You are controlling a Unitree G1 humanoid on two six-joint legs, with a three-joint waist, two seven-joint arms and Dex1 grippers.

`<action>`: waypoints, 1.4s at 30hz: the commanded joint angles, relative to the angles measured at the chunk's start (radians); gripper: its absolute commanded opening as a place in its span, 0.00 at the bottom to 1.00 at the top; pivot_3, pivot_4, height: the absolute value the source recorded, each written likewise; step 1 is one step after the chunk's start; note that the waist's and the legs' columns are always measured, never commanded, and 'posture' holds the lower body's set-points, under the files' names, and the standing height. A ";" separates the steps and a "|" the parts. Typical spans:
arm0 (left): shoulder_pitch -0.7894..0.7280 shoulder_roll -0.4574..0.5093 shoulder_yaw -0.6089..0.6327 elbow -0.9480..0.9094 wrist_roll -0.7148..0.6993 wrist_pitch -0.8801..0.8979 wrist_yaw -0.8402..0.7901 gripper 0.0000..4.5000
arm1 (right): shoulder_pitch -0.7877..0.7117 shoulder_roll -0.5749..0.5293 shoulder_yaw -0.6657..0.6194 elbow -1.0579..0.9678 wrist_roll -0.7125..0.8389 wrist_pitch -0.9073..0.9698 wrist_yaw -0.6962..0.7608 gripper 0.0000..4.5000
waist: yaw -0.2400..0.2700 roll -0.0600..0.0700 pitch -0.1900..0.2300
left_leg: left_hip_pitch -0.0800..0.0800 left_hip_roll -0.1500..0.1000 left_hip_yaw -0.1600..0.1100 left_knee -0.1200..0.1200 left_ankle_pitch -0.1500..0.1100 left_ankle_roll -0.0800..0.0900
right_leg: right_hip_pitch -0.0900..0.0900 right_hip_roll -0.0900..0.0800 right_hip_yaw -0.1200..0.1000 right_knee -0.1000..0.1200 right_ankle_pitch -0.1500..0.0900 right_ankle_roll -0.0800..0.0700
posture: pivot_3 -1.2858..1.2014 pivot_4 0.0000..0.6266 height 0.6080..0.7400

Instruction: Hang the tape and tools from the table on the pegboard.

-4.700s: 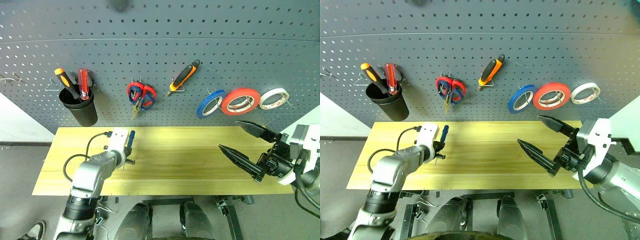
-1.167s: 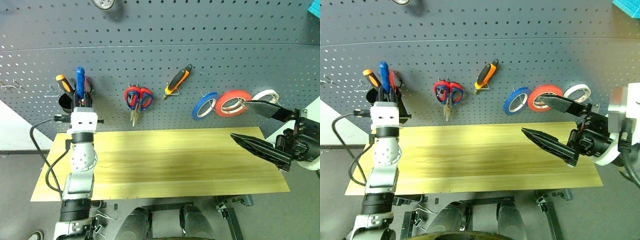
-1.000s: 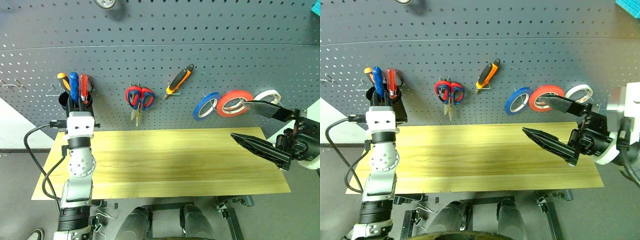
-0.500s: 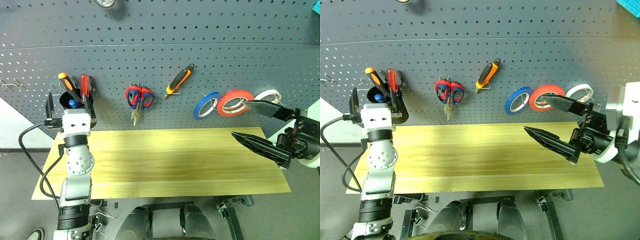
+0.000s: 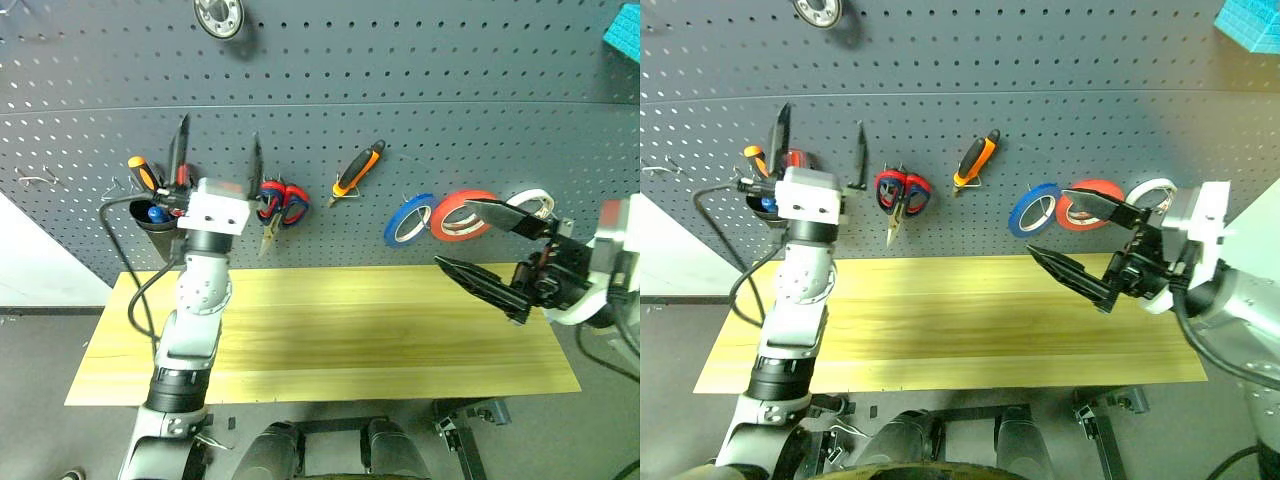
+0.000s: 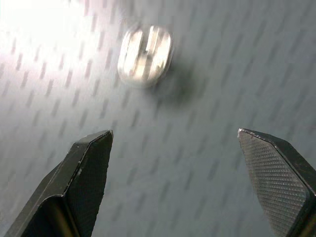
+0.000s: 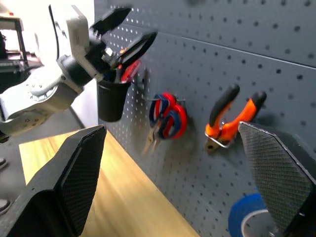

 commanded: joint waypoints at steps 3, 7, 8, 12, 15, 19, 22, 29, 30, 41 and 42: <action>0.019 0.030 -0.072 0.019 -0.117 -0.040 -0.172 0.94 | 0.038 0.111 0.112 -0.025 -0.142 -0.088 -0.063 1.00 | -0.002 0.005 -0.014 | 0.003 0.001 0.000 0.000 -0.001 0.001 | 0.002 0.001 0.001 0.001 0.000 0.000 | 0.48 0.00 0.85; 0.024 0.052 -0.093 0.125 -0.185 0.013 -0.289 0.94 | 0.134 0.245 0.214 -0.063 -0.266 -0.151 -0.155 1.00 | -0.003 0.012 -0.021 | 0.009 0.001 0.000 -0.001 -0.003 0.005 | 0.007 0.002 0.001 0.002 0.000 0.000 | 0.47 0.00 0.85; 0.029 0.054 -0.099 0.149 -0.198 0.027 -0.314 0.94 | 0.174 0.277 0.242 -0.066 -0.298 -0.171 -0.169 1.00 | -0.003 0.012 -0.022 | 0.011 0.001 0.000 -0.001 -0.002 0.005 | 0.008 0.002 0.001 0.002 0.000 0.000 | 0.47 0.00 0.85; 0.071 0.069 -0.149 0.243 -0.241 0.098 -0.454 0.94 | 0.281 0.398 0.342 -0.019 -0.411 -0.260 -0.221 1.00 | -0.014 0.015 -0.027 | 0.016 0.001 0.000 0.000 -0.003 0.005 | 0.014 0.002 0.001 0.002 0.000 0.000 | 0.45 0.00 0.85; 0.104 0.075 -0.173 0.334 -0.250 0.098 -0.522 0.94 | 0.323 0.484 0.402 0.066 -0.502 -0.367 -0.242 1.00 | -0.035 0.019 -0.034 | 0.017 0.001 0.000 -0.001 -0.003 0.006 | 0.014 0.002 0.002 0.002 0.000 0.000 | 0.44 0.00 0.85; 0.110 0.071 -0.173 0.448 -0.248 0.122 -0.550 0.94 | 0.352 0.536 0.427 0.151 -0.559 -0.434 -0.261 1.00 | -0.059 0.021 -0.034 | 0.018 0.001 0.000 -0.001 -0.003 0.005 | 0.014 0.002 0.002 0.003 0.000 0.000 | 0.43 0.00 0.85; 0.133 0.075 -0.171 0.505 -0.258 0.144 -0.581 0.94 | 0.400 0.564 0.440 0.185 -0.564 -0.465 -0.266 1.00 | -0.065 0.025 -0.038 | 0.020 0.001 -0.001 -0.001 -0.003 0.005 | 0.015 0.002 0.002 0.004 0.000 0.000 | 0.43 0.00 0.85; 0.190 0.103 -0.157 0.561 -0.265 0.165 -0.618 0.94 | 0.499 0.594 0.481 0.250 -0.573 -0.468 -0.283 1.00 | -0.089 0.028 -0.043 | 0.020 0.001 -0.001 -0.001 -0.003 0.005 | 0.015 0.002 0.003 0.004 0.000 0.000 | 0.43 0.00 0.85; 0.203 0.104 -0.158 0.549 -0.267 0.169 -0.619 0.94 | 0.502 0.599 0.485 0.256 -0.563 -0.465 -0.281 1.00 | -0.089 0.028 -0.044 | 0.021 0.001 -0.001 -0.001 -0.003 0.005 | 0.016 0.002 0.003 0.004 0.000 0.000 | 0.43 0.00 0.85; 0.283 0.072 -0.151 0.473 -0.276 0.242 -0.604 0.94 | 0.413 0.582 0.495 0.312 -0.513 -0.414 -0.230 1.00 | -0.082 0.031 -0.049 | 0.024 0.001 -0.002 -0.001 -0.003 0.005 | 0.018 0.002 0.003 0.004 -0.001 0.000 | 0.46 0.00 0.85; 0.287 0.070 -0.146 0.478 -0.281 0.243 -0.601 0.94 | 0.409 0.581 0.495 0.313 -0.511 -0.410 -0.225 1.00 | -0.081 0.031 -0.049 | 0.024 0.001 -0.002 -0.001 -0.003 0.005 | 0.018 0.002 0.003 0.004 -0.001 0.000 | 0.46 0.00 0.85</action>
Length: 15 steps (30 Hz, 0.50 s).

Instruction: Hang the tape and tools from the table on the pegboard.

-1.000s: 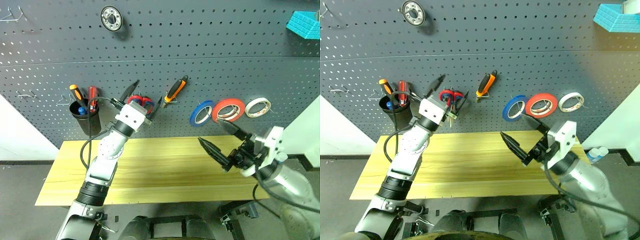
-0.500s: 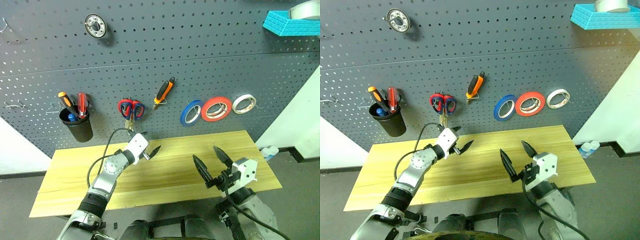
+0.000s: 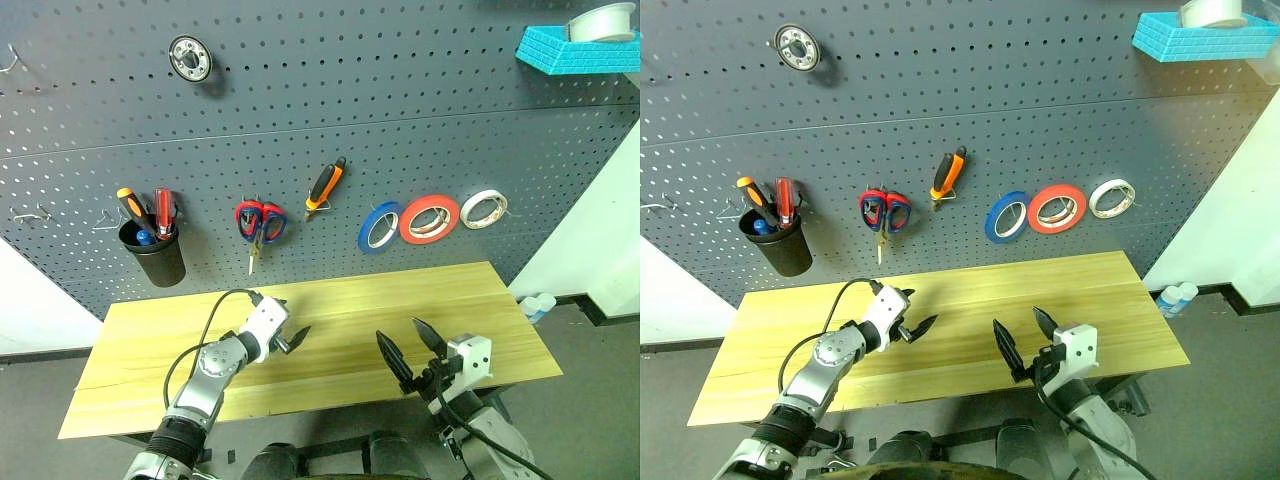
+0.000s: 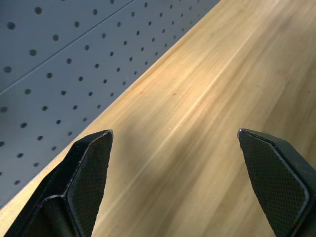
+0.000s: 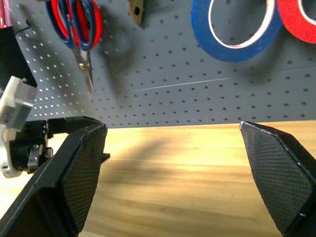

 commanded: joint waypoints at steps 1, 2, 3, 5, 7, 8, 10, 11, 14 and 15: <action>0.012 -0.004 0.033 -0.020 -0.024 -0.001 0.014 0.94 | -0.019 -0.009 0.010 -0.014 0.027 0.011 0.027 1.00 | 0.000 0.000 0.000 | 0.000 0.000 0.000 0.000 0.000 0.000 | 0.000 0.000 0.000 0.000 0.000 0.000 | 0.46 0.00 0.85; 0.016 -0.005 0.036 -0.016 -0.027 -0.001 0.016 0.94 | -0.023 -0.009 0.012 -0.011 0.028 0.014 0.030 1.00 | 0.000 0.000 0.000 | 0.000 0.000 0.000 0.000 0.000 0.000 | 0.000 0.000 0.000 0.000 0.000 0.000 | 0.46 0.00 0.85; 0.027 -0.006 0.039 -0.012 -0.029 -0.007 0.020 0.94 | -0.026 -0.011 0.023 -0.013 0.028 0.022 0.038 1.00 | 0.000 0.000 0.000 | 0.000 0.000 0.000 0.000 0.000 0.000 | 0.000 0.000 0.000 0.000 0.000 0.000 | 0.47 0.00 0.85; 0.042 -0.007 0.046 -0.001 -0.033 -0.021 0.028 0.94 | -0.029 -0.014 0.046 -0.021 0.031 0.037 0.055 1.00 | 0.002 0.000 -0.001 | 0.000 0.000 0.000 0.000 0.000 0.000 | 0.000 0.000 0.000 0.000 0.000 0.000 | 0.47 0.00 0.85; 0.050 -0.008 0.051 0.018 -0.032 -0.041 0.032 0.94 | -0.034 -0.017 0.056 -0.021 0.034 0.047 0.065 1.00 | 0.008 0.000 -0.001 | 0.001 0.000 0.000 0.000 0.000 0.000 | 0.000 0.000 0.000 0.000 0.000 0.000 | 0.48 0.00 0.85; 0.052 -0.008 0.053 0.028 -0.031 -0.052 0.033 0.94 | -0.038 -0.017 0.056 -0.019 0.035 0.050 0.067 1.00 | 0.013 0.000 -0.001 | 0.003 0.000 0.000 0.000 0.000 0.000 | 0.000 0.000 0.000 0.000 0.000 0.000 | 0.48 0.00 0.85; 0.056 -0.009 0.059 0.053 -0.029 -0.077 0.037 0.94 | -0.044 -0.018 0.056 -0.015 0.036 0.053 0.073 1.00 | 0.026 -0.001 -0.001 | 0.004 0.000 0.000 0.000 0.000 0.000 | 0.001 0.000 0.000 0.000 -0.001 0.001 | 0.48 0.00 0.85; 0.056 -0.010 0.063 0.070 -0.029 -0.091 0.040 0.94 | -0.044 -0.019 0.055 -0.015 0.037 0.055 0.075 1.00 | 0.030 -0.001 -0.001 | 0.005 0.000 0.000 0.000 0.000 0.000 | 0.002 0.000 0.000 0.000 -0.001 0.002 | 0.49 0.00 0.85; 0.054 -0.009 0.072 0.115 -0.031 -0.127 0.044 0.94 | -0.035 -0.028 0.048 -0.027 0.044 0.062 0.079 1.00 | 0.049 -0.002 -0.001 | 0.006 0.000 0.000 0.000 0.000 0.000 | 0.003 0.000 0.000 0.000 -0.003 0.004 | 0.49 0.00 0.85; 0.054 -0.009 0.073 0.127 -0.030 -0.138 0.044 0.94 | -0.030 -0.032 0.045 -0.029 0.048 0.062 0.083 1.00 | 0.053 -0.002 -0.001 | 0.006 0.000 0.000 0.000 0.000 0.000 | 0.003 0.000 0.000 0.000 -0.003 0.005 | 0.49 0.00 0.85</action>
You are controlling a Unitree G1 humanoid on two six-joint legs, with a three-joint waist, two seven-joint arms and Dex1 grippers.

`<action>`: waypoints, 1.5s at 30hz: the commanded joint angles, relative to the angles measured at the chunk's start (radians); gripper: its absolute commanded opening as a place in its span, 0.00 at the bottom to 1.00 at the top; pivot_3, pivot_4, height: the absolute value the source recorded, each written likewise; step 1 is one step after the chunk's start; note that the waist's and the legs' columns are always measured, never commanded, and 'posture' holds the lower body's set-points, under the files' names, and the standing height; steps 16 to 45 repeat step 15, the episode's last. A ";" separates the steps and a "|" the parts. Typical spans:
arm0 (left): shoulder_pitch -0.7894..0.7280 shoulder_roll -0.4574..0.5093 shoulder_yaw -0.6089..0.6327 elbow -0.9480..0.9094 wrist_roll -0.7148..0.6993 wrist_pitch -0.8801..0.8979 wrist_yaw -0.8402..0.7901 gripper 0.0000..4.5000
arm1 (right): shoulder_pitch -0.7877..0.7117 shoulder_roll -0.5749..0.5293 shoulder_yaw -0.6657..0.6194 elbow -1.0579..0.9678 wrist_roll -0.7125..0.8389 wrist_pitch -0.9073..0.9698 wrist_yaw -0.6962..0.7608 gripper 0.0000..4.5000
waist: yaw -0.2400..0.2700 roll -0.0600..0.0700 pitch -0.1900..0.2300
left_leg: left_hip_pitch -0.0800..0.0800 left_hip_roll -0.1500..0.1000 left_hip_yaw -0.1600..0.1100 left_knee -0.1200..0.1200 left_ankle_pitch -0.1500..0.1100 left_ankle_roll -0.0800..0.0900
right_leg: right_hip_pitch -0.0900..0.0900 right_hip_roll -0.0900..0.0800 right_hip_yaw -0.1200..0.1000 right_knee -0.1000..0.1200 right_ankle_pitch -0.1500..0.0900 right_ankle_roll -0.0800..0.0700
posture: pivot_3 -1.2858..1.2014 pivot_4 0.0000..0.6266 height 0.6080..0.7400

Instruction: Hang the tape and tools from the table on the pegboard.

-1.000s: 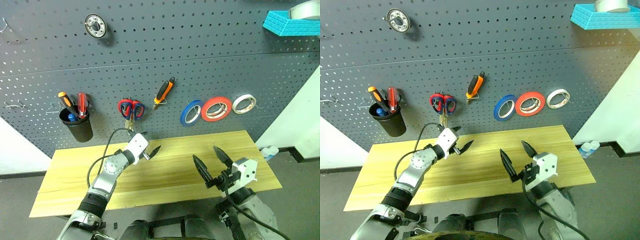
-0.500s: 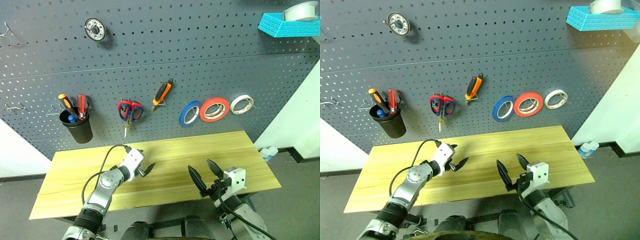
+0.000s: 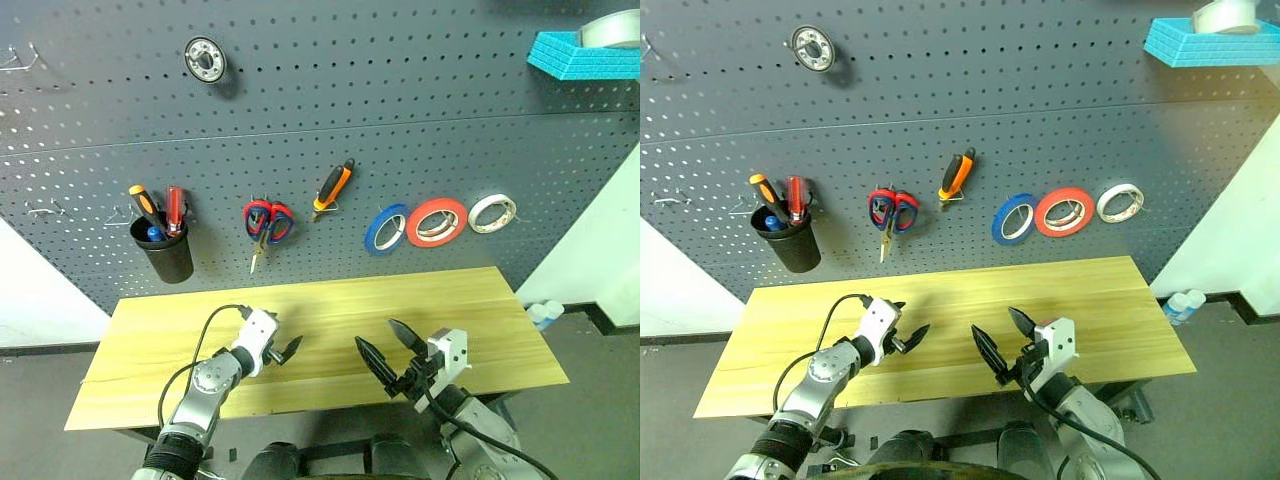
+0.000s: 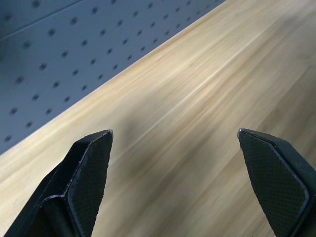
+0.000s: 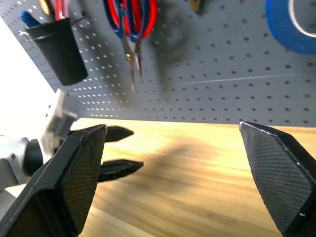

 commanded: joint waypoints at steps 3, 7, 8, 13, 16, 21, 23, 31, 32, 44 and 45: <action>-0.006 0.006 0.027 0.046 -0.007 -0.077 0.003 0.94 | 0.008 -0.013 -0.014 -0.012 0.028 -0.014 0.024 1.00 | 0.011 0.000 0.000 | 0.000 0.000 0.000 0.000 0.000 0.000 | 0.000 0.000 0.000 0.000 0.000 0.000 | 0.49 0.00 0.85; -0.008 0.015 0.029 0.070 -0.001 -0.106 0.001 0.94 | 0.023 0.004 -0.005 0.015 0.021 -0.037 0.035 1.00 | 0.010 -0.002 -0.001 | 0.000 0.000 0.000 0.000 0.000 0.000 | 0.000 0.000 0.000 0.000 0.000 0.000 | 0.49 0.00 0.85; -0.009 0.018 0.030 0.072 0.000 -0.112 0.001 0.94 | 0.031 0.009 -0.001 0.030 0.012 -0.049 0.036 1.00 | 0.010 -0.002 -0.001 | 0.000 0.000 0.000 0.000 0.000 0.000 | 0.000 0.000 0.000 0.000 0.000 0.000 | 0.50 0.00 0.85; -0.015 0.026 0.032 0.077 -0.001 -0.119 -0.005 0.94 | 0.032 0.029 0.002 0.099 -0.004 -0.093 0.043 1.00 | 0.010 -0.002 -0.002 | 0.000 0.000 0.000 0.000 0.000 0.000 | 0.000 0.000 0.000 0.000 0.000 0.000 | 0.50 0.00 0.85; -0.014 0.028 0.033 0.069 -0.002 -0.116 -0.009 0.94 | 0.023 0.031 0.002 0.122 -0.013 -0.108 0.043 1.00 | 0.010 -0.002 -0.002 | 0.000 0.000 0.000 0.000 0.000 0.000 | 0.000 0.000 0.000 0.000 0.000 0.000 | 0.50 0.00 0.85; -0.014 0.028 0.033 0.069 -0.002 -0.116 -0.009 0.94 | 0.023 0.031 0.002 0.122 -0.013 -0.108 0.043 1.00 | 0.010 -0.002 -0.002 | 0.000 0.000 0.000 0.000 0.000 0.000 | 0.000 0.000 0.000 0.000 0.000 0.000 | 0.50 0.00 0.85; -0.014 0.028 0.033 0.069 -0.002 -0.116 -0.009 0.94 | 0.023 0.031 0.002 0.122 -0.013 -0.108 0.043 1.00 | 0.010 -0.002 -0.002 | 0.000 0.000 0.000 0.000 0.000 0.000 | 0.000 0.000 0.000 0.000 0.000 0.000 | 0.50 0.00 0.85; -0.014 0.028 0.033 0.069 -0.002 -0.116 -0.009 0.94 | 0.023 0.031 0.002 0.122 -0.013 -0.108 0.043 1.00 | 0.010 -0.002 -0.002 | 0.000 0.000 0.000 0.000 0.000 0.000 | 0.000 0.000 0.000 0.000 0.000 0.000 | 0.50 0.00 0.85; -0.014 0.028 0.033 0.069 -0.002 -0.116 -0.009 0.94 | 0.023 0.031 0.002 0.122 -0.013 -0.108 0.043 1.00 | 0.010 -0.002 -0.002 | 0.000 0.000 0.000 0.000 0.000 0.000 | 0.000 0.000 0.000 0.000 0.000 0.000 | 0.50 0.00 0.85; -0.014 0.028 0.033 0.069 -0.002 -0.116 -0.009 0.94 | 0.023 0.031 0.002 0.122 -0.013 -0.108 0.043 1.00 | 0.010 -0.002 -0.002 | 0.000 0.000 0.000 0.000 0.000 0.000 | 0.000 0.000 0.000 0.000 0.000 0.000 | 0.50 0.00 0.85; -0.014 0.028 0.033 0.069 -0.002 -0.116 -0.009 0.94 | 0.023 0.031 0.002 0.122 -0.013 -0.108 0.043 1.00 | 0.010 -0.002 -0.002 | 0.000 0.000 0.000 0.000 0.000 0.000 | 0.000 0.000 0.000 0.000 0.000 0.000 | 0.50 0.00 0.85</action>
